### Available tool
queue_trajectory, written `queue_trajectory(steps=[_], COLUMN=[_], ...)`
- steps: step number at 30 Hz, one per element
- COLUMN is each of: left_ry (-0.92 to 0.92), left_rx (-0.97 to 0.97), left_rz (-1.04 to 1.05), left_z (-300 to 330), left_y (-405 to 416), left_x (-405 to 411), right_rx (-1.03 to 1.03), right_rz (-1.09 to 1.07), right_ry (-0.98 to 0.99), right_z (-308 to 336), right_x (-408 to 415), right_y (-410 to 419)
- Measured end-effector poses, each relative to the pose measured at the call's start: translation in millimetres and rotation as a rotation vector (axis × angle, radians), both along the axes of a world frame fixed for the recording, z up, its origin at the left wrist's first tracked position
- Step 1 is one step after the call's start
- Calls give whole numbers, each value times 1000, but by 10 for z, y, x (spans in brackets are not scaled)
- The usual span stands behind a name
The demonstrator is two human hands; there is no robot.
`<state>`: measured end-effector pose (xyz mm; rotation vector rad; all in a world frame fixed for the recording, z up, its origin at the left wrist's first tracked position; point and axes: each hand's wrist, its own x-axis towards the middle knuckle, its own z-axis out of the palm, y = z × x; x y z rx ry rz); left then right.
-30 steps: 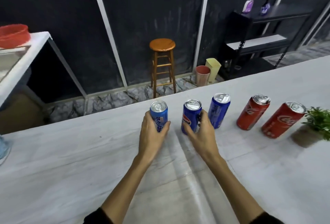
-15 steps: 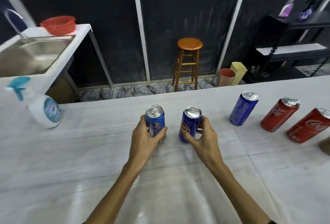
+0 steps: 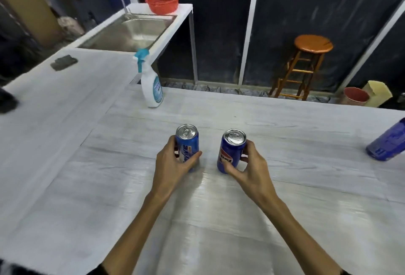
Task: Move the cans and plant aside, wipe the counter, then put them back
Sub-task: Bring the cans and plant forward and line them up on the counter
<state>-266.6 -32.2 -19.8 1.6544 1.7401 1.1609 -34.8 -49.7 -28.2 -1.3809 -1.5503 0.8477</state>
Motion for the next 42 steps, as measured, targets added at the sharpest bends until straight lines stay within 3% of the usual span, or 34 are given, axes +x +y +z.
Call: queue_trajectory(steps=[14,20,24,29,37,42], left_ry=[-144,-83,-91,51,37,-5], left_rx=[7,195,190,104,-9,-73], left_rz=[35,308,93,-237,-483,-463], left_z=[-221,-438,-511,-489,-163,-29], left_y=[-133,-637,-911,-938,-541,-294], left_x=[-117,354,817,1677,3438,4395], right_rx=[-3,-53,-53,-51,-23,67], right_rz=[4,-35,-142,-378,-761,-921], right_ry=[-39,-115,-119,-52,-76,-44], right_z=[-73,-206,-239,-264,-102,-40], right_x=[-149,61,426,1136,2623,3256], right_y=[-99,-258,-411,-688,-982,-1046])
